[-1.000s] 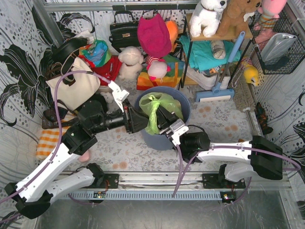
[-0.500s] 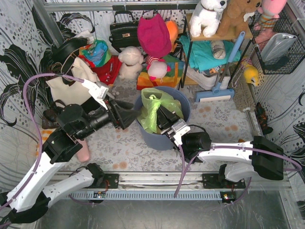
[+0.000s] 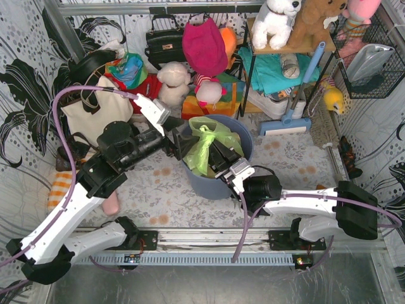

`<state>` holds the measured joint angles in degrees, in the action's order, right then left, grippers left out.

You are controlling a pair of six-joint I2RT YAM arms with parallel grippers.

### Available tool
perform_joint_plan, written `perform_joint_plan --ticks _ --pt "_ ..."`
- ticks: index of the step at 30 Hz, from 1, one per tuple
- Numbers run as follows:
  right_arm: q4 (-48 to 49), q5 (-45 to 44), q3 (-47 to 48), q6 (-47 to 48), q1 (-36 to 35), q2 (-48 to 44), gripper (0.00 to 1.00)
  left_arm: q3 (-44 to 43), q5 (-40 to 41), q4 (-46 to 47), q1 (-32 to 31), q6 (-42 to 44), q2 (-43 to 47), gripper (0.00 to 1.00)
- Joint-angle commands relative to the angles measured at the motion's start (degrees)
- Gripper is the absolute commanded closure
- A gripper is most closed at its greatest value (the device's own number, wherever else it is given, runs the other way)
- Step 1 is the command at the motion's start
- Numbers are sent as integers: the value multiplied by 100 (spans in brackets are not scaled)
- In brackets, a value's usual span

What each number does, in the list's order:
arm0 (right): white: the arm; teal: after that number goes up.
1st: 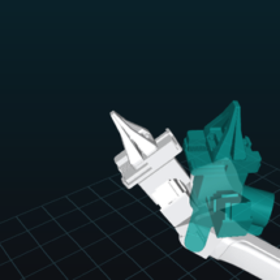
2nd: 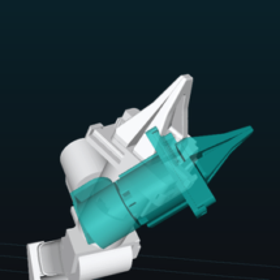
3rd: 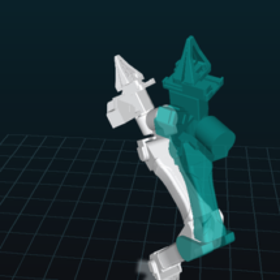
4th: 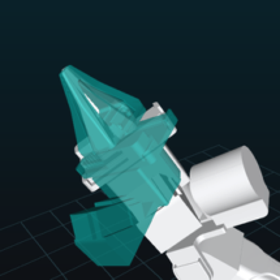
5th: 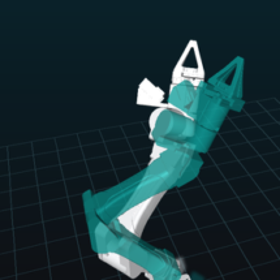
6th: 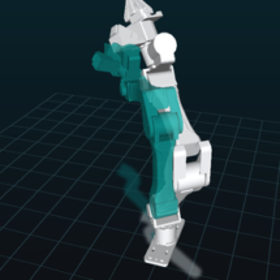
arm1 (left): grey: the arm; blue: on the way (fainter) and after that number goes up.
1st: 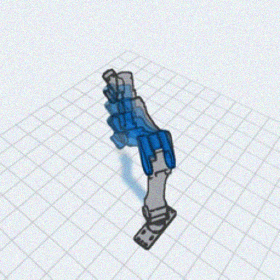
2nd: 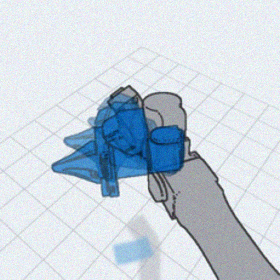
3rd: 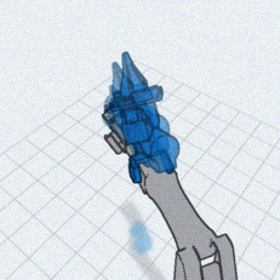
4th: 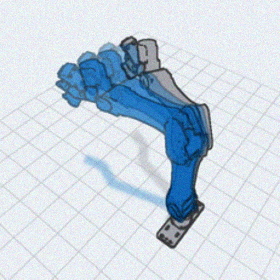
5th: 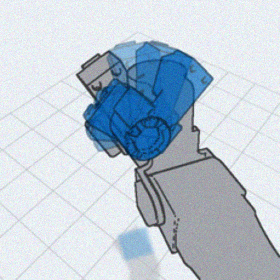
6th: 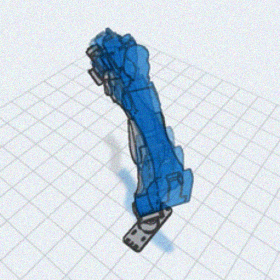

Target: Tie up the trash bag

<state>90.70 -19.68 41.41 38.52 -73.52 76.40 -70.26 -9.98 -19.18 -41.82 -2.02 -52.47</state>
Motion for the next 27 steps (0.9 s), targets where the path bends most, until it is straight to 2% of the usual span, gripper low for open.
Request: perform_joint_plan --ticks 1,5,7,10,12,16,21,27 --pt "616 82 39 -159 21 -211 100 -207 -198 431 289 654 -41 19" --pt "613 83 35 -194 14 -192 100 -35 -1074 682 586 761 10 22" --pt "635 69 29 -192 17 -164 100 51 -1589 764 718 812 38 28" --pt "651 53 46 -189 21 -128 100 79 -2051 717 859 856 -22 43" --pt "651 58 50 -185 17 -119 100 55 -2331 626 926 868 -103 47" --pt "649 47 60 -178 20 -108 100 64 -2682 610 966 886 -182 43" --pt "643 27 69 -153 21 -106 100 -149 -2502 366 976 1089 -143 35" --pt "616 44 65 -116 16 -125 100 -464 -2754 6 983 1455 -14 36"
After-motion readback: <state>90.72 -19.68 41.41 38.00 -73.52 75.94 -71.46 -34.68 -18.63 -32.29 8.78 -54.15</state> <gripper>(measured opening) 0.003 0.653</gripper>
